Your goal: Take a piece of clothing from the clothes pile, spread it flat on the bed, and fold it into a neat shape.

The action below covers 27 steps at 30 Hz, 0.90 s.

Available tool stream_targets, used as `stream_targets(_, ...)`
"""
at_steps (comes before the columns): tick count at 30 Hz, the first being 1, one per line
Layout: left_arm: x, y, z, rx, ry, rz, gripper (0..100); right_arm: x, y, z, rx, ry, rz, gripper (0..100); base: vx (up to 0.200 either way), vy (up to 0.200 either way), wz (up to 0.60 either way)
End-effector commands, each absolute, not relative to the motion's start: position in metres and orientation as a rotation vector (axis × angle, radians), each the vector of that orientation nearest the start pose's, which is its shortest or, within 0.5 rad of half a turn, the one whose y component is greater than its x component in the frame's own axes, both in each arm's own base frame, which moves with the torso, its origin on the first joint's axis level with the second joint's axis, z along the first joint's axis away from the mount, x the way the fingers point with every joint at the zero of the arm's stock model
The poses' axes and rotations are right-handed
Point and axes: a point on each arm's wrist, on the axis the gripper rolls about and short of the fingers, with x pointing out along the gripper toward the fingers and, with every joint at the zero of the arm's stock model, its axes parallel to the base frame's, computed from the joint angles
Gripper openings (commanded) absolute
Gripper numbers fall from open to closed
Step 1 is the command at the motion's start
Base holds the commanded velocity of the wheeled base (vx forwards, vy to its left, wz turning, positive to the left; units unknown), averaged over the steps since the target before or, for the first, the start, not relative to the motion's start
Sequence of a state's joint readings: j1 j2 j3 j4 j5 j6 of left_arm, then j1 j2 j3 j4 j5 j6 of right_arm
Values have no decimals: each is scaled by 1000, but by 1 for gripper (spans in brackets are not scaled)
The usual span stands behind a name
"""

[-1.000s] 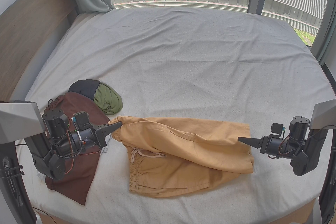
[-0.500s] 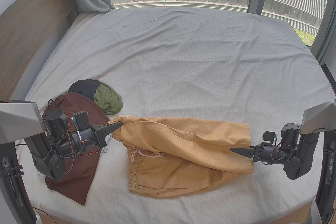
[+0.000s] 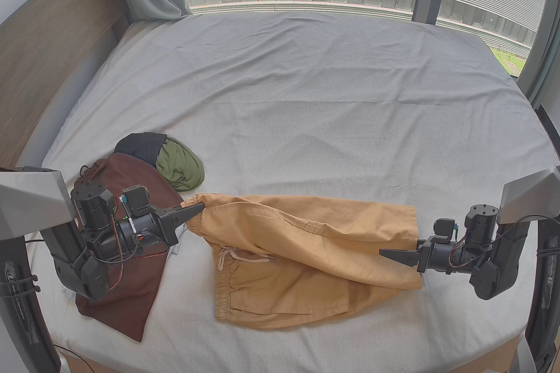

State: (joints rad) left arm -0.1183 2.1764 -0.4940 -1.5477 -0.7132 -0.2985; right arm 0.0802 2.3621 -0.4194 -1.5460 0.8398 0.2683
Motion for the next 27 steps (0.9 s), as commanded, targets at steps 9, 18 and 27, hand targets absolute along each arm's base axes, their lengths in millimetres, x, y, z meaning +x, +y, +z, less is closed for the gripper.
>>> stream_targets(9, 318, -53, 51, -322, 257, -806, 0, 306, 42, -18, 370, 494, 862, 0, 0, 0, 0)
stream_targets(18, 319, -53, 52, -322, 256, -805, 0, 307, 42, -18, 365, 489, 862, 0, 0, 0, 0)
stream_targets(27, 319, -53, 54, -323, 248, -806, 0, 306, 46, 1, 346, 437, 884, 0, 0, 0, 0)
